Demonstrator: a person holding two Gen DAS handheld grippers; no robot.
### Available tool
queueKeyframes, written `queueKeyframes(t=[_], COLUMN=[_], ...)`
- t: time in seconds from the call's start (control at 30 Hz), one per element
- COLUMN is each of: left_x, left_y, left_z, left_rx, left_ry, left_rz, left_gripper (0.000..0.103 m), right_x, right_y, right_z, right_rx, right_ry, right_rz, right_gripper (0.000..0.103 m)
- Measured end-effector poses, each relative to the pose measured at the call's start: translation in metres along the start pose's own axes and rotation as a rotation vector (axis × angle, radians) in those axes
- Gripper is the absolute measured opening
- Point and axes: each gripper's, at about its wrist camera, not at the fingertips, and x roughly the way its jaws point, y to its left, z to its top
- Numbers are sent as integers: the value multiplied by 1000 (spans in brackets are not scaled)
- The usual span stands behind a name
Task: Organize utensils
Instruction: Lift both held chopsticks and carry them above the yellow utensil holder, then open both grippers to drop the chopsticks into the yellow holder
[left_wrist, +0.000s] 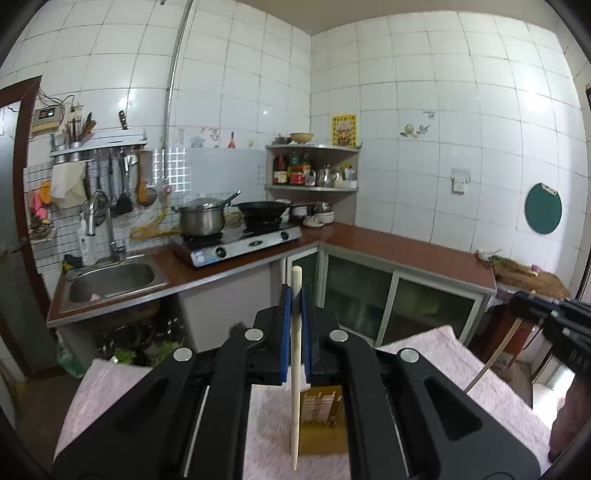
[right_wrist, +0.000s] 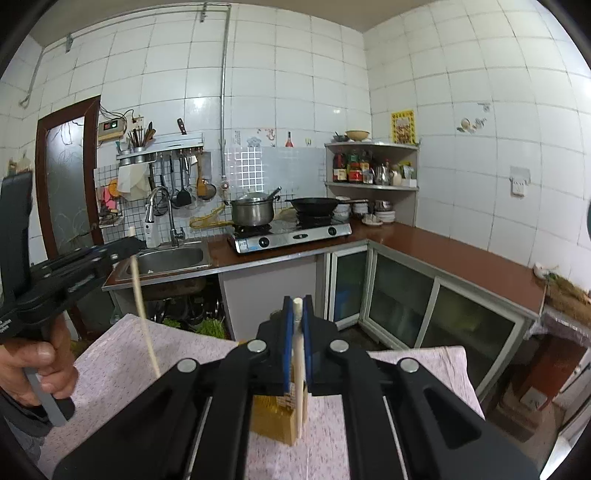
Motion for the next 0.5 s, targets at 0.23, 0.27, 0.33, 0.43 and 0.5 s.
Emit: queueKeyframes(t=[0.23, 0.27, 0.33, 0.43, 0.5], left_x=[53, 62, 75, 93, 105], left_y=[-16, -18, -19, -17, -14], left_z=[1, -2, -8, -17, -23], left_rx=[5, 5, 6, -1, -5], left_ry=[-2, 4, 11, 29, 43], left_rz=[-26, -29, -34, -37, -34], left_gripper=[4, 4, 4, 4, 4], right_x=[48, 57, 71, 87, 97], right_y=[9, 10, 10, 9, 8], right_z=[7, 6, 1, -6, -11], right_rx=[-7, -5, -2, -1, 0], right_ry=[11, 18, 32, 48, 62], right_rz=[15, 16, 23, 28, 26], right_gripper=[5, 5, 5, 5, 5])
